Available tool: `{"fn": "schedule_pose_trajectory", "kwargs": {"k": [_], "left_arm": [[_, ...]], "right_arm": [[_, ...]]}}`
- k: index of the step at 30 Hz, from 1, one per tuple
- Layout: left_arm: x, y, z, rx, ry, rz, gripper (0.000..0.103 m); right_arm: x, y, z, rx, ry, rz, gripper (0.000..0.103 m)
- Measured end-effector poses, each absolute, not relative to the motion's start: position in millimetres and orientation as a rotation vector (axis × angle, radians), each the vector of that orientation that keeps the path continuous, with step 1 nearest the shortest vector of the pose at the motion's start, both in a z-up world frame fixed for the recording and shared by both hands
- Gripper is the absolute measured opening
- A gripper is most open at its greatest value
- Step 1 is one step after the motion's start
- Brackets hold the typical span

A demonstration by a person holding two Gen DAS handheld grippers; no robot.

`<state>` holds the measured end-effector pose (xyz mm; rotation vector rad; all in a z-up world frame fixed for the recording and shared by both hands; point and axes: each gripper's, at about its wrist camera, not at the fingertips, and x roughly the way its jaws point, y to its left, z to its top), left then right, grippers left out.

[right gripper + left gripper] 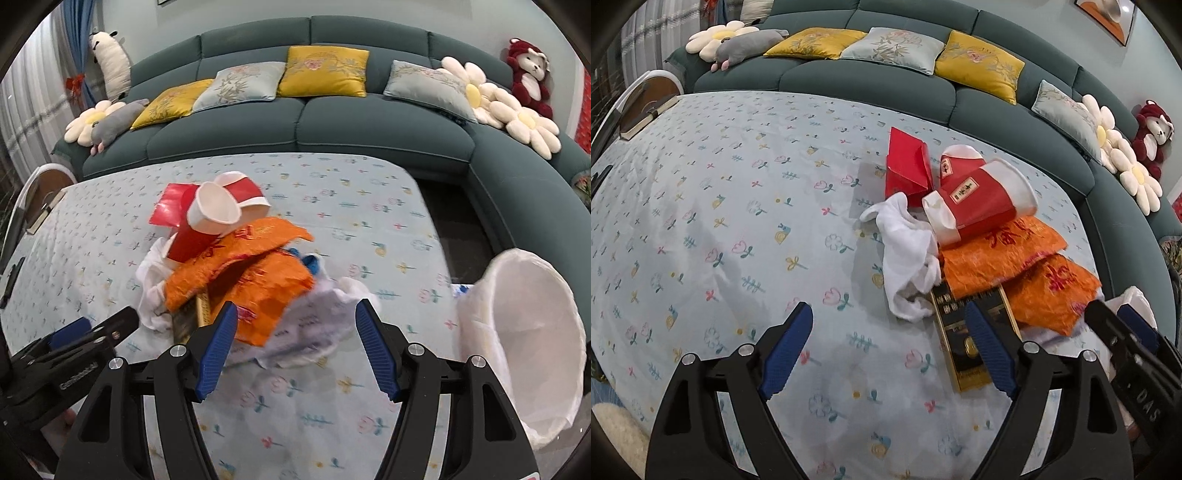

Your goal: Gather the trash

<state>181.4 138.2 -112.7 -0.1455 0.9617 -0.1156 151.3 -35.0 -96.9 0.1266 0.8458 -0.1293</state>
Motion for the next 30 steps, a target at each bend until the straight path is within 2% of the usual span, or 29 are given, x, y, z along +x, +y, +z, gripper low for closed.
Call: {"fn": "schedule_pose_trajectory", "kwargs": {"k": [5,7,8,10,13,15,16,17,19,21,30], "left_arm": [[202,139,-120,-0.143,0.968,-0.108,0.080],[212,138,-124,-0.138,0.972,-0.107,0.079],[215,138,-126,-0.137,0.973,-0.109,0.075],[222,136,-130,-0.129,0.980,-0.113,0.070],[227,133,-135,-0.119,0.995,-0.128,0.059],[229,131,-137,-0.113,0.999,-0.137,0.043],[228,130,-137,-0.111,1.001,-0.142,0.039],[228,129,-137,-0.110,1.001,-0.147,0.030],[225,127,-134,-0.101,0.992,-0.143,0.023],[222,127,-130,-0.100,0.982,-0.143,0.010],[200,125,-96,-0.108,0.918,-0.144,0.006]], "right_arm": [[166,-21,-105,0.107,0.857,-0.097,0.059],[170,-19,-109,0.105,0.863,-0.096,0.051],[172,-18,-110,0.106,0.867,-0.095,0.050],[175,-19,-113,0.111,0.873,-0.091,0.038],[177,-20,-115,0.121,0.872,-0.084,0.029],[176,-20,-113,0.123,0.865,-0.076,0.024],[176,-20,-112,0.123,0.863,-0.071,0.023],[175,-20,-111,0.123,0.859,-0.066,0.023],[174,-19,-107,0.122,0.851,-0.059,0.021],[170,-19,-101,0.126,0.835,-0.052,0.021],[147,-33,-69,0.148,0.758,-0.059,0.020]]}}
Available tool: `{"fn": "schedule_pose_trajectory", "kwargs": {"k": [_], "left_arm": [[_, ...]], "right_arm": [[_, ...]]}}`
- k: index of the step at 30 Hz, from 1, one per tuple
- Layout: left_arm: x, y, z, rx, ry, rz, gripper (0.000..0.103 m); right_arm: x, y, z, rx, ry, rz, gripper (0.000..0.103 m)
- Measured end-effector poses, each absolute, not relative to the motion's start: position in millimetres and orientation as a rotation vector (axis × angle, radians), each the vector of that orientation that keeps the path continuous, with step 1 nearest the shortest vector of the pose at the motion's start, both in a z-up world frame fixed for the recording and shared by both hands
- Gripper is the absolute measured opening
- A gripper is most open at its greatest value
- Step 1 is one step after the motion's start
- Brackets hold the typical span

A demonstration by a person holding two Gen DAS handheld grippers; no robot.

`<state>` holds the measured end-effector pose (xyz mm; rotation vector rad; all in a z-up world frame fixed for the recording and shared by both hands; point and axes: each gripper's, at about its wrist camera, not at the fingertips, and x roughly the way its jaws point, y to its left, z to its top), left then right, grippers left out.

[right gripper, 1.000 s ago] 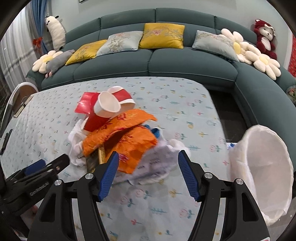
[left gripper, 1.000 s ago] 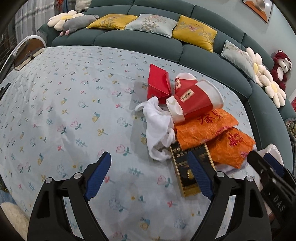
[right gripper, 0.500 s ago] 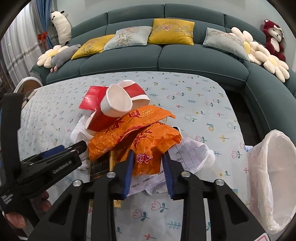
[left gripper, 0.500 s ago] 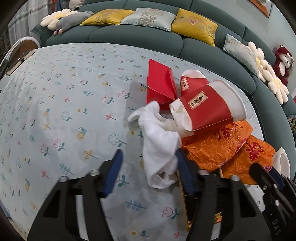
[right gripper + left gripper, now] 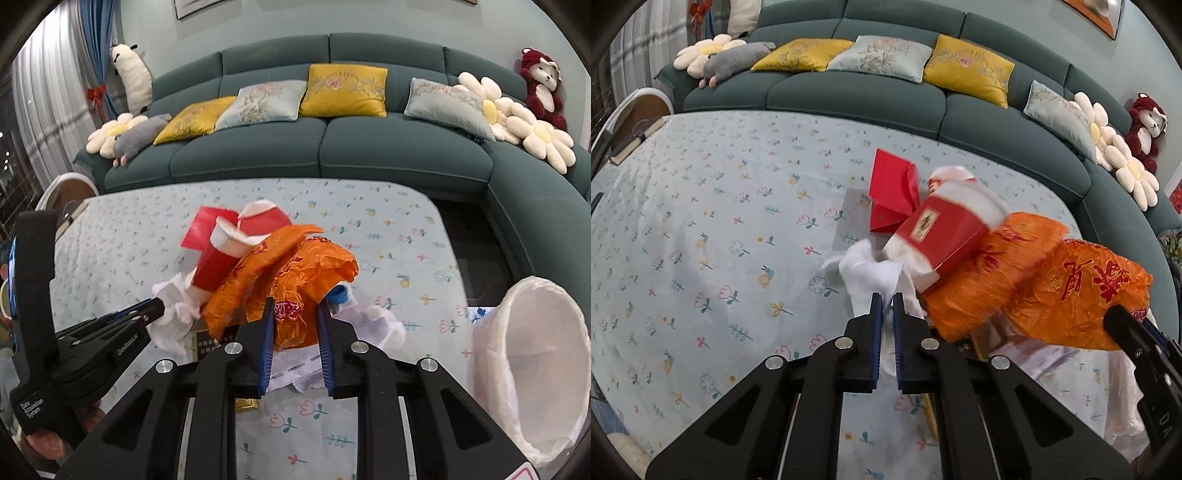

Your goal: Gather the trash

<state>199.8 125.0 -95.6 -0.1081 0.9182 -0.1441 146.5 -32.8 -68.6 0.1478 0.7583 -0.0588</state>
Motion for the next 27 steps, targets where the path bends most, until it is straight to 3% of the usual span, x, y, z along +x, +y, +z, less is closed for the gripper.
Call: {"fn": "schedule_pose_trajectory", "kwargs": {"k": [13,27], "left_arm": [[155,89,-35,-0.104,0.822,-0.222,0.005],[108,-19,-3,-0.001,0.769,-0.417,0.005]], "right_arm": [[98,-86,-29,0.207,0.651,-0.134,0.020],[37,-183,-27,0.321,0.590,-0.301,0.020]]}}
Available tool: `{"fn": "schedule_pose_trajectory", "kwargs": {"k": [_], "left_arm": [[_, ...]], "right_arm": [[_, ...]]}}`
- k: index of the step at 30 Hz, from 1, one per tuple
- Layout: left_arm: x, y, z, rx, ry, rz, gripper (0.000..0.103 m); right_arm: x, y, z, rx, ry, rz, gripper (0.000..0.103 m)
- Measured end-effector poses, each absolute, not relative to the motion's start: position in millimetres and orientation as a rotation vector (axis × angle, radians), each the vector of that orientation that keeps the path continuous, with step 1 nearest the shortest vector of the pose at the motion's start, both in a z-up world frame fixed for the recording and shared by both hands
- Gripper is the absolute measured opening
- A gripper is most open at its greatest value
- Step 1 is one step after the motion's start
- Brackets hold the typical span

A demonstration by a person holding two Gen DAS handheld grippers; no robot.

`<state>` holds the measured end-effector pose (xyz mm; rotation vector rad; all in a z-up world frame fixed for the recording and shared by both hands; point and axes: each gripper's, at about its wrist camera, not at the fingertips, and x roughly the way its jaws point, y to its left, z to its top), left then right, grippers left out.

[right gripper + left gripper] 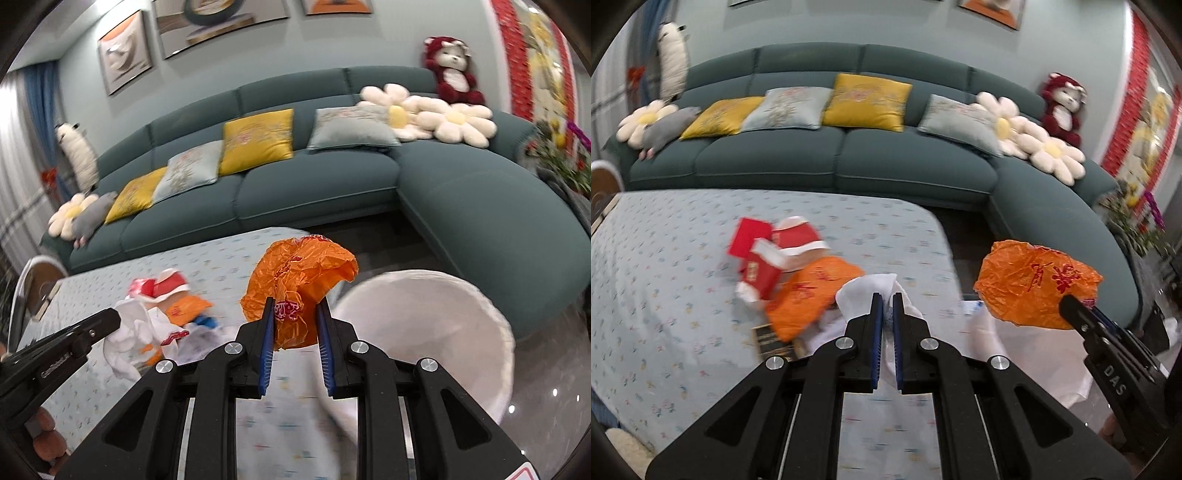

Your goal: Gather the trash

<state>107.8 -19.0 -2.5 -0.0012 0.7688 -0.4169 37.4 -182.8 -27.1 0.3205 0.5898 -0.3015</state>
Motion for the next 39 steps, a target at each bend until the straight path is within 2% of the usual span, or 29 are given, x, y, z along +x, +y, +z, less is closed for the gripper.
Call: {"fn": "schedule_pose_trajectory", "kwargs": {"k": [14,29,31,32,34,36,39], "left_arm": [[78,-137,-16,0.093,0.811,-0.659,0.006],[99,-177,-46,0.028,0.928,-0.748,0.006],[101,-178,-48,0.024,0.936,-0.759,0.006],[101,-179,-49,0.023,0.941,-0.767,0.007],[102,-181,-50,0.022,0.953,-0.773,0.015],[103,-180,-50,0.020,0.954,-0.767,0.033],[102,-176,-48,0.017,0.944,-0.763,0.038]], "right_arm": [[-3,-267,-60,0.455,0.603,-0.494,0.020],[-1,-294,-77,0.521,0.630,-0.558,0.021],[-1,-294,-78,0.524,0.632,-0.559,0.024],[-1,-294,-78,0.524,0.631,-0.562,0.025],[-2,-293,-77,0.519,0.625,-0.571,0.026],[-1,-292,-77,0.514,0.623,-0.572,0.032],[-1,-290,-76,0.504,0.615,-0.579,0.039]]}}
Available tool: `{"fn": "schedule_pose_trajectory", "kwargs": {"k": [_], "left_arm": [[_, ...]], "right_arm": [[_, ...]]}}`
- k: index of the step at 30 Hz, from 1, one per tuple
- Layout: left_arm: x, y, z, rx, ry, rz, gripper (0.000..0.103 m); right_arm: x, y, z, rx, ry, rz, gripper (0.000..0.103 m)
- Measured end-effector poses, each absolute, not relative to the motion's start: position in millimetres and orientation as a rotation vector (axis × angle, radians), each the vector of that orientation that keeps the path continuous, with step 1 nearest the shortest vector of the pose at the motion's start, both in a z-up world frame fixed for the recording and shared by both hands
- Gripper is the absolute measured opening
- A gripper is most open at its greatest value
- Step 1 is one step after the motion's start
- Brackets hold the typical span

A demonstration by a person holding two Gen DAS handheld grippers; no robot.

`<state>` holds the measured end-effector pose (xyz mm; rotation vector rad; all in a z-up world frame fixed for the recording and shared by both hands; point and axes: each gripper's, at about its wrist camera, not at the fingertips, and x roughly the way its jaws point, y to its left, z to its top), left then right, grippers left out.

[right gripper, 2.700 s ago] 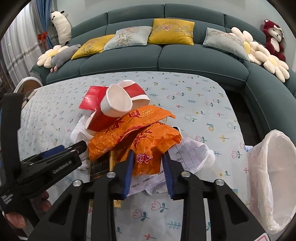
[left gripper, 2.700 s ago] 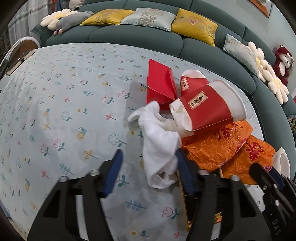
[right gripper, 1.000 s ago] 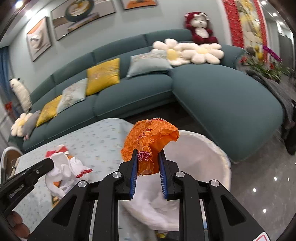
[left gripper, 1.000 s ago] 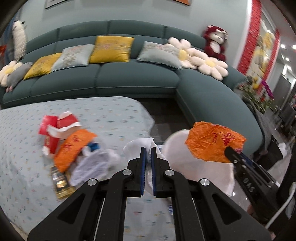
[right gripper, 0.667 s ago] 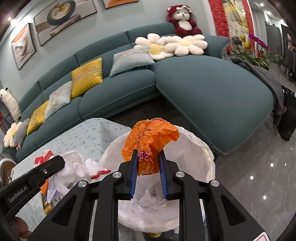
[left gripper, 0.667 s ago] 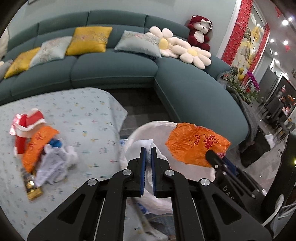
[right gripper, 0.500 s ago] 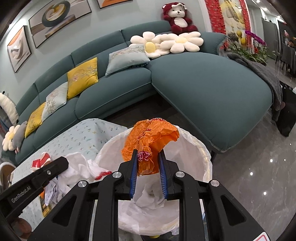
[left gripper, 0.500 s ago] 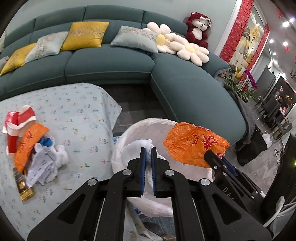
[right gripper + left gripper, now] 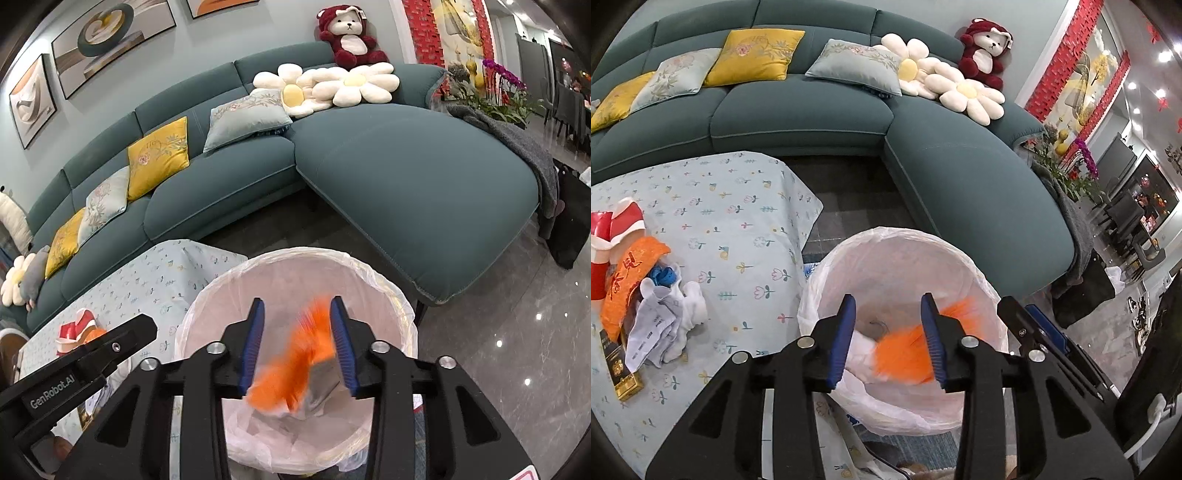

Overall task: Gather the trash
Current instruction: 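Open both grippers over the bin to drop the orange bag and tissue, then return both grippers to the pile and approach the white paper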

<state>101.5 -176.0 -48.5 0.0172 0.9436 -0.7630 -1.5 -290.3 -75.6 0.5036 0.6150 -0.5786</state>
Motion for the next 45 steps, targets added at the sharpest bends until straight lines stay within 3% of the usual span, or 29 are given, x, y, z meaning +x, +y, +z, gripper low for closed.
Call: {"fn": "schedule_pose_trajectory", "kwargs": {"k": [4,14,22,30,38,45], "left_arm": [[100,-172,-47,0.022,0.938,-0.753,0.042],[98,-158,-41,0.032,0.916,-0.708,0.042],[98,-118,-37,0.028,0.886,-0.599,0.056],[107,-60,-46,-0.023,0.905,-0.456,0.059],[119,-1,-60,-0.040,0.913,-0.296,0.072],[133,47,-94,-0.068,0.993,-0.152,0.073]], "right_arm": [[-2,-290,-75,0.501,0.608,-0.578,0.045],[-1,-285,-72,0.472,0.605,-0.562,0.050],[3,-273,-71,0.432,0.613,-0.537,0.055],[17,-238,-73,0.346,0.643,-0.466,0.055],[29,-196,-75,0.281,0.656,-0.369,0.055],[41,-173,-84,0.306,0.705,-0.293,0.056]]}}
